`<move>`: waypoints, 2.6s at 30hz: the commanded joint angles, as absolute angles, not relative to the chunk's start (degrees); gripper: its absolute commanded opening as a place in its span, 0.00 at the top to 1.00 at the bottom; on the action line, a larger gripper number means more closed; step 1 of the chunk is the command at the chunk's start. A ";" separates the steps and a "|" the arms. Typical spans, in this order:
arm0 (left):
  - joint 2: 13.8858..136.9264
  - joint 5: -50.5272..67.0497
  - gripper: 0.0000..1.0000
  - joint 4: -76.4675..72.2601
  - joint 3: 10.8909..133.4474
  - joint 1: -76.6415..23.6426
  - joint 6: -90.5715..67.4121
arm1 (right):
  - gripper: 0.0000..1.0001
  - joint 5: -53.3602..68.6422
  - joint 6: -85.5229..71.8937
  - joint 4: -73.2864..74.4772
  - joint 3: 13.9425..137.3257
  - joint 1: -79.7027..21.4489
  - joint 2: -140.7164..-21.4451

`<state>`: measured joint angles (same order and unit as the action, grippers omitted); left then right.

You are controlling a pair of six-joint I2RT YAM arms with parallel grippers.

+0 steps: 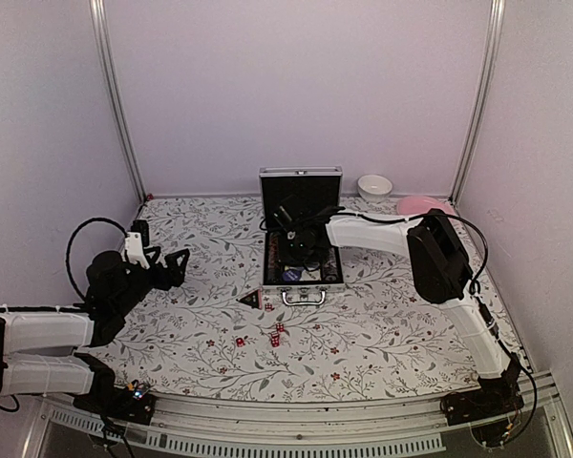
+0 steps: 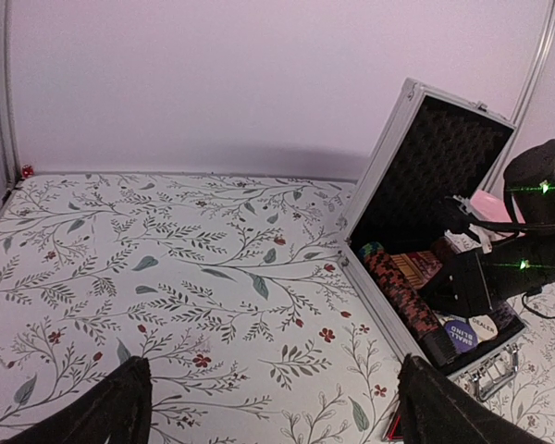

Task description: Pack up texas hold em set

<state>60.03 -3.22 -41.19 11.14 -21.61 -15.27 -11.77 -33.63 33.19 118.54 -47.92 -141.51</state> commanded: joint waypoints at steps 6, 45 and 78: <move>59.77 -3.13 0.08 -40.89 12.48 -22.29 -15.56 | 0.73 -12.50 -33.11 33.04 119.80 -47.46 -138.65; 59.50 -3.34 0.08 -40.68 12.54 -22.26 -15.56 | 0.90 -11.44 -33.98 31.31 113.11 -45.92 -137.69; 59.86 -3.12 0.08 -40.69 12.64 -22.29 -15.73 | 0.91 -9.52 -33.71 32.68 114.20 -45.89 -140.09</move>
<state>60.01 -3.27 -40.99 11.31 -21.61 -15.29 -9.80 -33.39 32.14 114.74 -46.11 -138.21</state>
